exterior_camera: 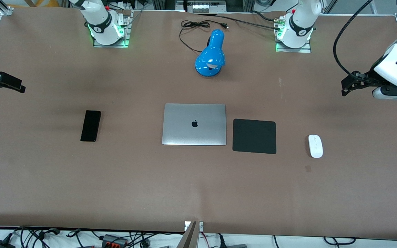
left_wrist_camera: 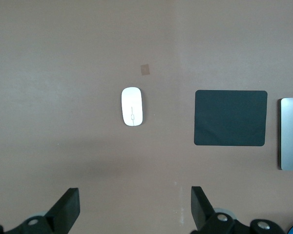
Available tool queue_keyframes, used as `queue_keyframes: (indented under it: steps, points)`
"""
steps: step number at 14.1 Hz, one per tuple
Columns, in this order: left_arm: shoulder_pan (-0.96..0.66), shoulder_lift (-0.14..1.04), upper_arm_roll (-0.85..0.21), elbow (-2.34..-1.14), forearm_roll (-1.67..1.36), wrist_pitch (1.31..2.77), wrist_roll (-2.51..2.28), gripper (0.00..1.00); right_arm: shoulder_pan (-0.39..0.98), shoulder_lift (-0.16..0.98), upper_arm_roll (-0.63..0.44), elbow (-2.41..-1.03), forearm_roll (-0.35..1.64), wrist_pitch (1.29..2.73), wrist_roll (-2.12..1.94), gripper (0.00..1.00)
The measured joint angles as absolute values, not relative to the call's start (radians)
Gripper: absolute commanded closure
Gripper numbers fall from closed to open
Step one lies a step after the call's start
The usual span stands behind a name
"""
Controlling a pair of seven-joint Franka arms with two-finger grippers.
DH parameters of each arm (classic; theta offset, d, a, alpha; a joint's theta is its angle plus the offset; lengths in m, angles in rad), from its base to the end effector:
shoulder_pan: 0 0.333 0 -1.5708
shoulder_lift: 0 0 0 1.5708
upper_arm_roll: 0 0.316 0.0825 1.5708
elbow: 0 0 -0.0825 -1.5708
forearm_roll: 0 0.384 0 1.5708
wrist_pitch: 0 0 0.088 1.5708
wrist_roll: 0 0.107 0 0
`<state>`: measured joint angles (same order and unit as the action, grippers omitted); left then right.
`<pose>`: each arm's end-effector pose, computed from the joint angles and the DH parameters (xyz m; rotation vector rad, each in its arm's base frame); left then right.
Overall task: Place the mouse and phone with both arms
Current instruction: 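Reach the right gripper to the black phone while the left gripper reaches the mouse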
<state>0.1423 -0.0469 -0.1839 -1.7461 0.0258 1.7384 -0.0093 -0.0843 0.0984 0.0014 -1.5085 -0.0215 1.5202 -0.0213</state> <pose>0.5509 -0.0226 0.5813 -3.1074 0.0561 -0.0610 0.5761 -0.0503 0.5938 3.1203 -0.0964 -0.1370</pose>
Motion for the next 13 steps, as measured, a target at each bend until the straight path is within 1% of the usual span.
queue_keyframes:
  steps: [6,8,10,13]
  points:
    - [0.142,-0.046,-0.185,-1.745,0.026,1.736,-0.009,0.0,-0.084,0.098,0.002,-1.511,-0.021,1.52,-0.021,0.0]
    - [0.142,-0.041,-0.186,-1.745,0.026,1.731,-0.009,0.0,-0.084,0.099,0.002,-1.542,-0.021,1.528,-0.021,0.0]
    - [0.141,-0.029,-0.189,-1.744,0.026,1.701,-0.009,0.0,-0.084,0.104,0.002,-1.634,-0.021,1.617,-0.021,0.0]
    - [0.141,0.018,-0.189,-1.744,0.026,1.667,-0.009,0.0,-0.085,0.133,0.002,-1.868,-0.021,1.902,-0.021,0.0]
